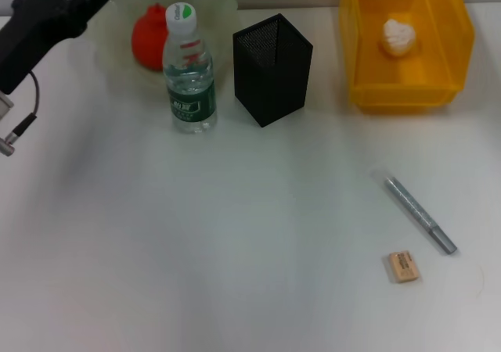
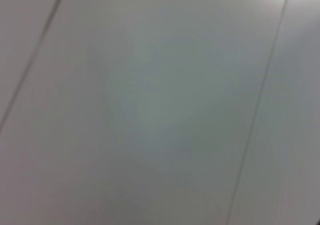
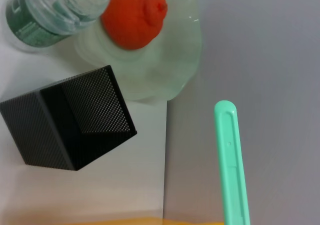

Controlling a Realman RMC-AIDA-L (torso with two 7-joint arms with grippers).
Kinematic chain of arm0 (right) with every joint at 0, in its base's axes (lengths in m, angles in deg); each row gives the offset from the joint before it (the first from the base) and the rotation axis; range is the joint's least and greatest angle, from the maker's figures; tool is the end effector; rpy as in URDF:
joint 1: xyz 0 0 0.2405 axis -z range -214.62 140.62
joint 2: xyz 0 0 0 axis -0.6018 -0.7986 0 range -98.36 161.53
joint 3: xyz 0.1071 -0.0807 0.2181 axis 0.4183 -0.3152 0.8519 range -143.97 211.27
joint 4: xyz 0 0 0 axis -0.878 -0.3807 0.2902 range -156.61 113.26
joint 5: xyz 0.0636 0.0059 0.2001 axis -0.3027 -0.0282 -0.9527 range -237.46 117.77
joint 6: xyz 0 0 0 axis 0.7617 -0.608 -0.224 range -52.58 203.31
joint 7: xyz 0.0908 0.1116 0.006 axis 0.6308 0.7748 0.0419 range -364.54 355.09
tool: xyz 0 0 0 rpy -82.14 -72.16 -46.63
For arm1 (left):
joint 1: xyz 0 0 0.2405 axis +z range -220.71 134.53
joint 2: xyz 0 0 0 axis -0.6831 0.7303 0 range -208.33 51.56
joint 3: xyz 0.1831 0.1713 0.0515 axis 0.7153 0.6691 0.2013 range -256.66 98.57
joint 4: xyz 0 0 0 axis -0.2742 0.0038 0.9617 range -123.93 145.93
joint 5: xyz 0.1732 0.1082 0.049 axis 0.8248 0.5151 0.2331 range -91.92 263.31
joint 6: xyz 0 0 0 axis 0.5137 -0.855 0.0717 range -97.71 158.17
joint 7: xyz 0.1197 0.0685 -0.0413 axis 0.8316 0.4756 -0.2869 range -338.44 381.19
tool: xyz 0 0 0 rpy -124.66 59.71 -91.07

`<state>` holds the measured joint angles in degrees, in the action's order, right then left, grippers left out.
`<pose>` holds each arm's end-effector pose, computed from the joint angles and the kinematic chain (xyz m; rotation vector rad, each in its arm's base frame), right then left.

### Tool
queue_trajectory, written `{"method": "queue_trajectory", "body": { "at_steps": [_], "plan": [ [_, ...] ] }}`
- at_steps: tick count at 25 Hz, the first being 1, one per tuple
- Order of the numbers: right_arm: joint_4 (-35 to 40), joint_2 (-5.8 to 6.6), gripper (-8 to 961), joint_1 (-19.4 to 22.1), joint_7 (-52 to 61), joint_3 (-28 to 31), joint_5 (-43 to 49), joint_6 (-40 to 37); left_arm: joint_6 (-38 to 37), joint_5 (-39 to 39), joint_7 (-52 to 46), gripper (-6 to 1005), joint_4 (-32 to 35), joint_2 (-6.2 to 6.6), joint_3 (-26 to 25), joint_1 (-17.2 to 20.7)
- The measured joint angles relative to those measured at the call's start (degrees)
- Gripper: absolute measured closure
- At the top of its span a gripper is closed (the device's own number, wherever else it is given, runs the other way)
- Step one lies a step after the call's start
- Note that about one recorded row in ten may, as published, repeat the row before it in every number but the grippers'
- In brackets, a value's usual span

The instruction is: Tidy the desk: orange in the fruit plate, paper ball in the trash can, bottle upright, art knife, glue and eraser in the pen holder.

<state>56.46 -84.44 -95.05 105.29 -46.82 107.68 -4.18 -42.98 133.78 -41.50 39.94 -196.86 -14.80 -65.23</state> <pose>0.0361 0.4451 0.0505 -2.3096 -0.5463 -0.8004 -0.2639 0.3523 0.0308 -1.9457 -0.6646 -1.2556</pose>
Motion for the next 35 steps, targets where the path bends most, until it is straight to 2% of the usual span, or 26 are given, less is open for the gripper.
{"method": "queue_trajectory", "body": {
  "at_steps": [9, 24, 35],
  "plan": [
    [-2.04, -0.08, 779, 0.7, -2.8, -5.0, 0.0, 2.83, 1.09, -0.05, 0.45, 230, -0.06, -0.06, -1.29, -0.23],
    [-9.69, 0.43, 779, -4.4, -7.71, -14.15, 0.08, 1.75, 0.7, -0.02, 0.1, 229, -0.66, -0.18, -1.32, -0.53],
    [-12.81, 0.55, 779, -5.47, -6.36, -19.08, 0.08, -1.24, 0.61, -0.01, 0.16, 229, -0.74, -0.25, -0.88, -0.57]
  ]
}}
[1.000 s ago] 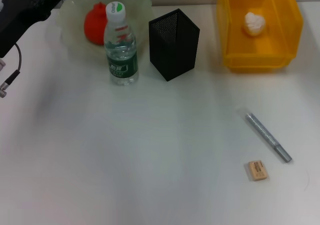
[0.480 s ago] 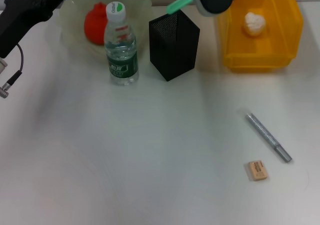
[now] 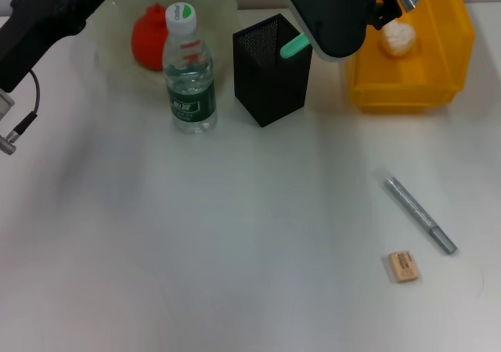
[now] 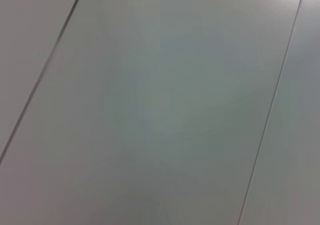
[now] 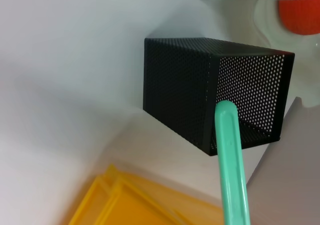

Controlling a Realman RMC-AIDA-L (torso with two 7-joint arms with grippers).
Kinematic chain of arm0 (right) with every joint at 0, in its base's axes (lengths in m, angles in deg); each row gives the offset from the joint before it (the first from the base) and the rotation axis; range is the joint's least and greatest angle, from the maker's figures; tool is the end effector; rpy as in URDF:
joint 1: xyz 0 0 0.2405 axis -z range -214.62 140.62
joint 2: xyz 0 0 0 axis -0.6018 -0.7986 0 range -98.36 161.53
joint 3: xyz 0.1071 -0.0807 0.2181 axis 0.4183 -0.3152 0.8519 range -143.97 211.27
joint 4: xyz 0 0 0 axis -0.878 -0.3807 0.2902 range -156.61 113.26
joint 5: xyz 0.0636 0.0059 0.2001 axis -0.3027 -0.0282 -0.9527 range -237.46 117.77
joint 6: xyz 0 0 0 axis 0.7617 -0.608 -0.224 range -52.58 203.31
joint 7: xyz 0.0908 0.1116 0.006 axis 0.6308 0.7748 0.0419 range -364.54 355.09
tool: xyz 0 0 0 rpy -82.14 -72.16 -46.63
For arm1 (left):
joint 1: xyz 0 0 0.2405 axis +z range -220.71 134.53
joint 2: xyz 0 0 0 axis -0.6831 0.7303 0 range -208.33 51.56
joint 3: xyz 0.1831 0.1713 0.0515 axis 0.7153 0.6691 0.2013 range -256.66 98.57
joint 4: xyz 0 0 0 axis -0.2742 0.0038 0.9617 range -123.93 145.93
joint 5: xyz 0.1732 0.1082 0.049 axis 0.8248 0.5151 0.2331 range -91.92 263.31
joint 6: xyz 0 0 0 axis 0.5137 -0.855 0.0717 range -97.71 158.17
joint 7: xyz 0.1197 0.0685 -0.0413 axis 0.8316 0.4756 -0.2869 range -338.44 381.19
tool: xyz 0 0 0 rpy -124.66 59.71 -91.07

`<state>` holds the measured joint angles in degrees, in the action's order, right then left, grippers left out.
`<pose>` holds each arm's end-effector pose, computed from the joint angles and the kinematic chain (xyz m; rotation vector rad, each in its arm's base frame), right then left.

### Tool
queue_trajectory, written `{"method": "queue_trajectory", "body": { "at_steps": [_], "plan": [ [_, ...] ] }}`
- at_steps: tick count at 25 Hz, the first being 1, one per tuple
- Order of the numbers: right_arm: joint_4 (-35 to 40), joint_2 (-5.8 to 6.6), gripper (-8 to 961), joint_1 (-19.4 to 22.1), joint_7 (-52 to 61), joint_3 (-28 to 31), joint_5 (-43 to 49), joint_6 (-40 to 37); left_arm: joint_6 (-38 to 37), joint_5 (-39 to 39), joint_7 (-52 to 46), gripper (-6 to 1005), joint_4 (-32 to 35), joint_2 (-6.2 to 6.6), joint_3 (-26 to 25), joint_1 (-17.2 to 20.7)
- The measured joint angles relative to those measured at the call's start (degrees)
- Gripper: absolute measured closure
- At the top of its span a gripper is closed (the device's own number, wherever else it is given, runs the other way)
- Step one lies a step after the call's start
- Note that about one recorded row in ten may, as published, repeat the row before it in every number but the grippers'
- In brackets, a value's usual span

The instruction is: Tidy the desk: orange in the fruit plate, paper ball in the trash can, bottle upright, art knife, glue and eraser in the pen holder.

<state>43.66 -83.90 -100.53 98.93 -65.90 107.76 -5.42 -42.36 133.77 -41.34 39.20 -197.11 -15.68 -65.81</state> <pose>0.0510 0.4314 -0.0160 -2.3170 -0.9744 -1.2585 -0.2648 0.3549 0.0298 -1.9284 -0.6793 -1.2530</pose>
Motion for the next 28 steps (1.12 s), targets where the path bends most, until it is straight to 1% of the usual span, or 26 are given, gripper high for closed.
{"method": "queue_trajectory", "body": {
  "at_steps": [9, 13, 17, 20, 25, 28],
  "plan": [
    [-3.91, 0.09, 779, -2.65, 1.36, -1.51, 0.07, 1.87, -0.1, 0.0, 0.23, 230, -0.71, -0.07, -0.02, -0.57],
    [-6.52, 0.25, 779, -5.35, 1.37, -2.52, 0.09, 2.13, -0.1, 0.0, 0.3, 230, -0.71, -0.1, -0.31, -0.58],
    [-10.04, 0.65, 779, -9.04, 1.37, -4.02, 0.09, 2.14, -0.21, -0.04, 0.32, 230, -0.71, -0.04, -0.5, -0.57],
    [-13.35, 0.67, 779, -11.73, 1.36, -5.65, 0.07, 2.66, -0.26, -0.07, 0.41, 230, -0.7, -0.03, -0.57, -0.65],
    [-18.92, -0.08, 779, -15.22, 1.37, -7.7, -0.03, 4.38, -0.2, -0.09, 0.96, 230, -0.7, -0.16, -0.62, -0.76],
    [-19.93, -0.57, 779, -15.8, 1.41, -8.05, -0.12, 5.15, -0.24, -0.15, 0.98, 230, -1.01, -0.2, -0.62, -0.87]
  ]
}}
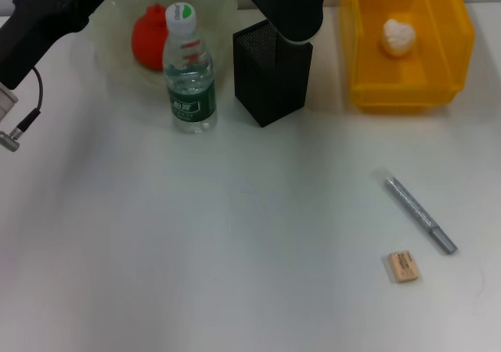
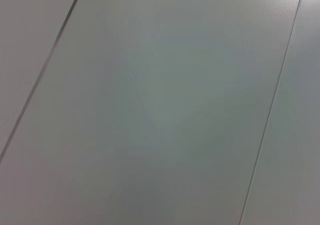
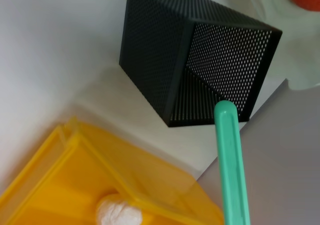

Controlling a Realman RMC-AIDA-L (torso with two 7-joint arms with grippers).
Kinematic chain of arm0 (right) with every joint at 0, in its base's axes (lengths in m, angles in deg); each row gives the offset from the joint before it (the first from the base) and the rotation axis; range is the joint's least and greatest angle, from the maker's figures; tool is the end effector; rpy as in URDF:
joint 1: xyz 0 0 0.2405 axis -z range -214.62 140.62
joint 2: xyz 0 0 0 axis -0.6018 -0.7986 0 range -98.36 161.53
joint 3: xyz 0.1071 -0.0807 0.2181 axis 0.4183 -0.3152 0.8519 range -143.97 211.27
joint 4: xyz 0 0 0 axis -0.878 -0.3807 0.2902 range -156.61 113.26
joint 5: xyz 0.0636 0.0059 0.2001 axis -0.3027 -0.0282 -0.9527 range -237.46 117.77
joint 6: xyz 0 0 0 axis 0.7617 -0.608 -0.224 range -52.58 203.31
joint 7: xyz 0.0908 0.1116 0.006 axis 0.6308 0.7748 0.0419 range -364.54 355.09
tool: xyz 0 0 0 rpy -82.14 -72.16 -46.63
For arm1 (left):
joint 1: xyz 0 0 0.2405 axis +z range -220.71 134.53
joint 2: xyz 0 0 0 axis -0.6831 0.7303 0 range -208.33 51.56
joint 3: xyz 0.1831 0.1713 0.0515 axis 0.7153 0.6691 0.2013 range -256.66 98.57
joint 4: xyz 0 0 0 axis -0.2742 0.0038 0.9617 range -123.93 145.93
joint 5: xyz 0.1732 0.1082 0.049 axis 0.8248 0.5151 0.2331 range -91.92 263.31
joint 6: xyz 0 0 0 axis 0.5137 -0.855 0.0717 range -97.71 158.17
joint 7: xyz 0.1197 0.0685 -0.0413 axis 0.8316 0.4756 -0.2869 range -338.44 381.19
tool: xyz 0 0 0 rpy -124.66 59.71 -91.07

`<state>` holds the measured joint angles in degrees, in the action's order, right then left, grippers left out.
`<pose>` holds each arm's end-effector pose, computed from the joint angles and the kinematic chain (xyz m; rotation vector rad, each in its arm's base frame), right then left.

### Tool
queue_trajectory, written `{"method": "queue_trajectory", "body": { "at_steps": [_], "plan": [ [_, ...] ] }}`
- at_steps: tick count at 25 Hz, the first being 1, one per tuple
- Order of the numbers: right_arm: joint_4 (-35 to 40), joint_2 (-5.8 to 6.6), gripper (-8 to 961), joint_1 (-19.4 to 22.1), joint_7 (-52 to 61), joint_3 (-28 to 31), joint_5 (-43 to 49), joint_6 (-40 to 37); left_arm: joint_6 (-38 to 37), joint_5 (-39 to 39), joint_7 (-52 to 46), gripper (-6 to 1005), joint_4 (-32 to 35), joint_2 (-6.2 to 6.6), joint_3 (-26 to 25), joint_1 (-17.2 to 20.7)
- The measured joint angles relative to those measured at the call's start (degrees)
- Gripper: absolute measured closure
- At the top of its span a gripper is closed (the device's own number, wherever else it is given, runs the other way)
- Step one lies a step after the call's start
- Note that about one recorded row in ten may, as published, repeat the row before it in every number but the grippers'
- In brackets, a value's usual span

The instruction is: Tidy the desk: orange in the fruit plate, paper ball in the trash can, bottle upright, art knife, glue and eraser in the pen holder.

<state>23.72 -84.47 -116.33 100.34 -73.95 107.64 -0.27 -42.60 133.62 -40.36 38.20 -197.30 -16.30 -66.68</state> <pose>0.0178 0.4535 -0.0378 -2.1433 -1.1298 -1.4894 -0.2625 0.3572 0.0282 -1.9237 -0.6697 -1.2571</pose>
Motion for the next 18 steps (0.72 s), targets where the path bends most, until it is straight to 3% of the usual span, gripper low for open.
{"method": "queue_trajectory", "body": {
  "at_steps": [8, 15, 18],
  "plan": [
    [-0.34, -1.39, 779, 0.72, 0.77, -0.19, -0.11, 1.36, 0.04, -0.54, 0.27, 230, -0.57, 0.21, -0.45, -0.21],
    [-0.38, -2.15, 779, 0.87, 1.63, -0.25, -0.08, 1.63, 0.36, -0.69, 0.8, 230, -1.98, 0.34, -8.44, 0.02],
    [-0.38, -2.24, 779, 0.83, 2.48, -1.05, -0.06, 1.74, 0.28, -0.69, 0.82, 229, -2.01, 0.39, -8.9, 0.15]
  ]
}}
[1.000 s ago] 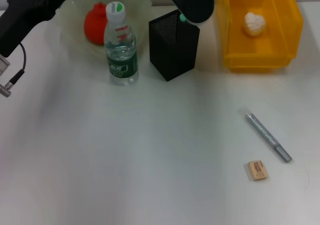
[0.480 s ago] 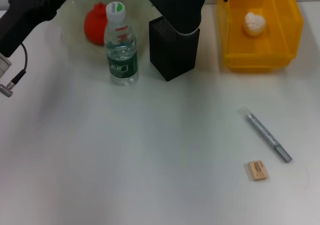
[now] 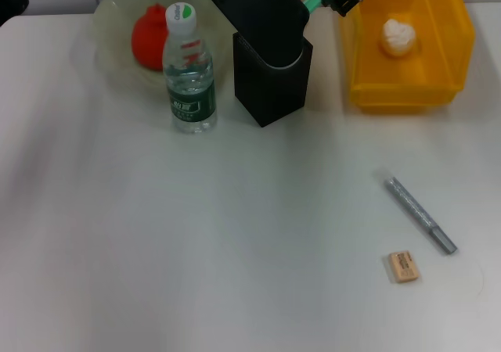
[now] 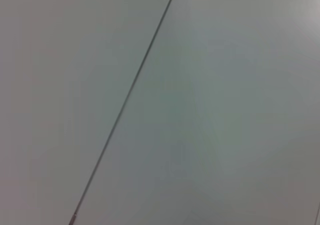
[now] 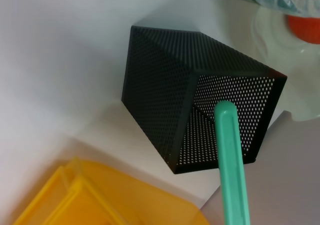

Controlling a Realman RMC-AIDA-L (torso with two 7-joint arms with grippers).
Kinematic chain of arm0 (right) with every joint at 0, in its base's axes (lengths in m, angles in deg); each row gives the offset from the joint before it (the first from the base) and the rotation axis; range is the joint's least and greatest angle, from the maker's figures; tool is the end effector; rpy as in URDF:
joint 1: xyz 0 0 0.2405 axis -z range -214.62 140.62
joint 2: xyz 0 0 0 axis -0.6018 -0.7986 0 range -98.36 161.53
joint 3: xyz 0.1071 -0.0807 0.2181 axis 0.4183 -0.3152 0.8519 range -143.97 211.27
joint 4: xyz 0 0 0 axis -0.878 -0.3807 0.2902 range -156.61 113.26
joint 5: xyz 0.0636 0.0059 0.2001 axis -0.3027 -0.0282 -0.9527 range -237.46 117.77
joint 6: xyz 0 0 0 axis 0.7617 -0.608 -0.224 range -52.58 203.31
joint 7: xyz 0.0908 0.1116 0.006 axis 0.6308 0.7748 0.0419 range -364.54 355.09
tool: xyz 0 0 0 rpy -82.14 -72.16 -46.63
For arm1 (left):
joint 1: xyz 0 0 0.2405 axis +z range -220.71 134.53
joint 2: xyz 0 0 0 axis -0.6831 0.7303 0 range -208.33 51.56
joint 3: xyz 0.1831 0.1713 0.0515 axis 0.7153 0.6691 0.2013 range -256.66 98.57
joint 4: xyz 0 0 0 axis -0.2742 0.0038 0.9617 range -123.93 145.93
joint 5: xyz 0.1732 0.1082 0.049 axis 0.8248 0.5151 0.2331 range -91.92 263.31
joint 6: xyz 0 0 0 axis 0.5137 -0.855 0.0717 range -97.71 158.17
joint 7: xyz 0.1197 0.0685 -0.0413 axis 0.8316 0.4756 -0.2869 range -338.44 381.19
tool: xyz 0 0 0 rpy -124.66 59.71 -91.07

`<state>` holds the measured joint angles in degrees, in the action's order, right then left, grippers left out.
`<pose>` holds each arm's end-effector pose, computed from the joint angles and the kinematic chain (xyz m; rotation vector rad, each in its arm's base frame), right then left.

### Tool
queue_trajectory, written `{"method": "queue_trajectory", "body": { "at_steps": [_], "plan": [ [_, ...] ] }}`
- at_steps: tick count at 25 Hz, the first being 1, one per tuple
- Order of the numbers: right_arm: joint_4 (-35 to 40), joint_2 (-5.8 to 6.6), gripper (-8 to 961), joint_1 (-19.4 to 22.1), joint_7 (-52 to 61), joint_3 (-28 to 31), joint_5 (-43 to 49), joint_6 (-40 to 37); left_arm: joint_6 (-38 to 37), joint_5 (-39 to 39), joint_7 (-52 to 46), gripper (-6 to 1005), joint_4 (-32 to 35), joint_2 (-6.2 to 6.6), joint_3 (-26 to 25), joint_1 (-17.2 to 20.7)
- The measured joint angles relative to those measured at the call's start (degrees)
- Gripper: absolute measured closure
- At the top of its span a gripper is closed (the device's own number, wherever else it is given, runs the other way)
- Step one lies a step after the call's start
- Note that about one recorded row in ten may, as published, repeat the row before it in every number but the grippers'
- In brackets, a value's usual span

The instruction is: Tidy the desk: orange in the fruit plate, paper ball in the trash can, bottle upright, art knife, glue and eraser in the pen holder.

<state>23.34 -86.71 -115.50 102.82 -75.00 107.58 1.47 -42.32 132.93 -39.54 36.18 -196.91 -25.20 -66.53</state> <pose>0.0215 0.4439 -0.0580 -2.1755 -1.1253 -1.4463 -0.2876 0.3587 0.0558 -1.7367 -0.6993 -1.2570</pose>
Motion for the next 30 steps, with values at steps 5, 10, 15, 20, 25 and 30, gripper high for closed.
{"method": "queue_trajectory", "body": {
  "at_steps": [5, 10, 15, 20, 25, 30],
  "plan": [
    [-0.04, -0.05, 780, -0.03, 1.31, -0.62, 0.01, 0.98, -0.01, 0.0, 0.01, 229, -0.07, 0.03, -0.14, -0.09],
    [-0.88, -0.46, 779, -0.25, 1.87, -0.53, 0.01, 1.53, 0.06, 0.02, 0.06, 229, -0.08, 0.05, -0.02, -0.33],
    [-1.15, -0.92, 750, -0.4, 2.55, -0.63, 0.01, 1.7, 0.05, 0.38, 0.26, 230, -0.07, 0.06, 0.12, -0.37],
    [-1.02, -0.98, 713, -0.55, 3.95, -0.65, 0.01, 2.41, -0.17, 0.2, 0.3, 229, -0.06, 0.06, 0.27, -0.24],
    [-0.84, -0.97, 676, -0.04, 5.46, -0.52, 0.01, 3.11, -0.21, 0.08, 0.3, 229, -0.05, 0.05, 0.34, -0.28],
    [2.96, 0.5, 448, 1.13, 10.77, 2.57, 0.03, 4.31, -0.28, 0.09, 0.29, 230, -0.04, 0.05, 0.33, -0.56]
  ]
}}
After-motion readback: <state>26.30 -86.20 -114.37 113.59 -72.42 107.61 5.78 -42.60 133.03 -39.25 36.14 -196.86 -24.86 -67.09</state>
